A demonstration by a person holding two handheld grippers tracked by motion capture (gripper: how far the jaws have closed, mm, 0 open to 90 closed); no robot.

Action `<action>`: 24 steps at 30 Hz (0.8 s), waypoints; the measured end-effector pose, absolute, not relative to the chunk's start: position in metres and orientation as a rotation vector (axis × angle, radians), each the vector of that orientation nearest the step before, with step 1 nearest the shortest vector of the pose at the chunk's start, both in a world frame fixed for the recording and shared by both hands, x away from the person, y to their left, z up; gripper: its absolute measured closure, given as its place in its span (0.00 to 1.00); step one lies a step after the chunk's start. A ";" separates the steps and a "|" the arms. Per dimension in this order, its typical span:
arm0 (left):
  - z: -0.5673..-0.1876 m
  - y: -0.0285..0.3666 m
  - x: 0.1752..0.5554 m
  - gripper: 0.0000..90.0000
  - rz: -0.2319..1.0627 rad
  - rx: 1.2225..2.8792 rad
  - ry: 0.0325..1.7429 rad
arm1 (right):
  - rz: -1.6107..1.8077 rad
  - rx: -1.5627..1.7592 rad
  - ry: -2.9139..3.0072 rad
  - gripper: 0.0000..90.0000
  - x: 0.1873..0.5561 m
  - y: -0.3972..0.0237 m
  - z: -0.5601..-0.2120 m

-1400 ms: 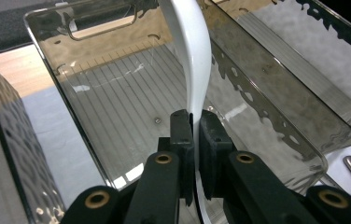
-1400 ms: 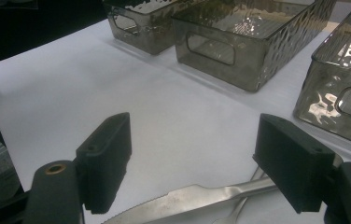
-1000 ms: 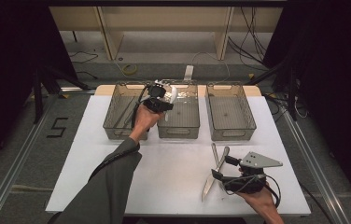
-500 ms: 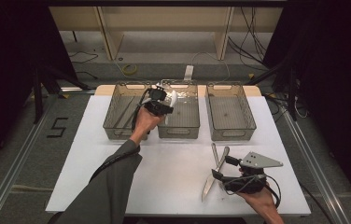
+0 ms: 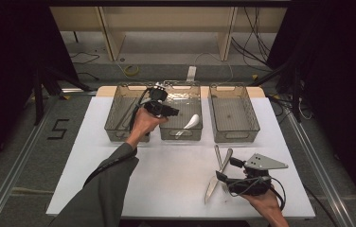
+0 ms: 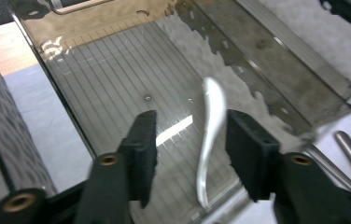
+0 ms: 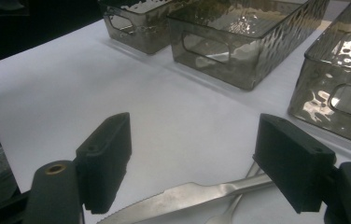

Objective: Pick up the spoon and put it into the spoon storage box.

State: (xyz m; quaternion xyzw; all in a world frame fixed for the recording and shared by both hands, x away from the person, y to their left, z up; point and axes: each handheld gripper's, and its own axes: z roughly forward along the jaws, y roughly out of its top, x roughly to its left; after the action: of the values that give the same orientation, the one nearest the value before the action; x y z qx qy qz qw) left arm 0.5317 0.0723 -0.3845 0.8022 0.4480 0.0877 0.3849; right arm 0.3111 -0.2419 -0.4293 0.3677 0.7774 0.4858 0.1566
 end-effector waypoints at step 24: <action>-0.381 0.132 0.440 0.28 0.321 1.945 1.033 | 1.210 1.154 2.289 0.48 0.366 -0.248 -0.442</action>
State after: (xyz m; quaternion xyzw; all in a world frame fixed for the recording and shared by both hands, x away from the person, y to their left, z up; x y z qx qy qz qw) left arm 0.4404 0.1322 -0.3807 0.7839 0.4162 0.1293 0.4423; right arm 0.3662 -0.2480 -0.4418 0.4023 0.7980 0.4219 0.1529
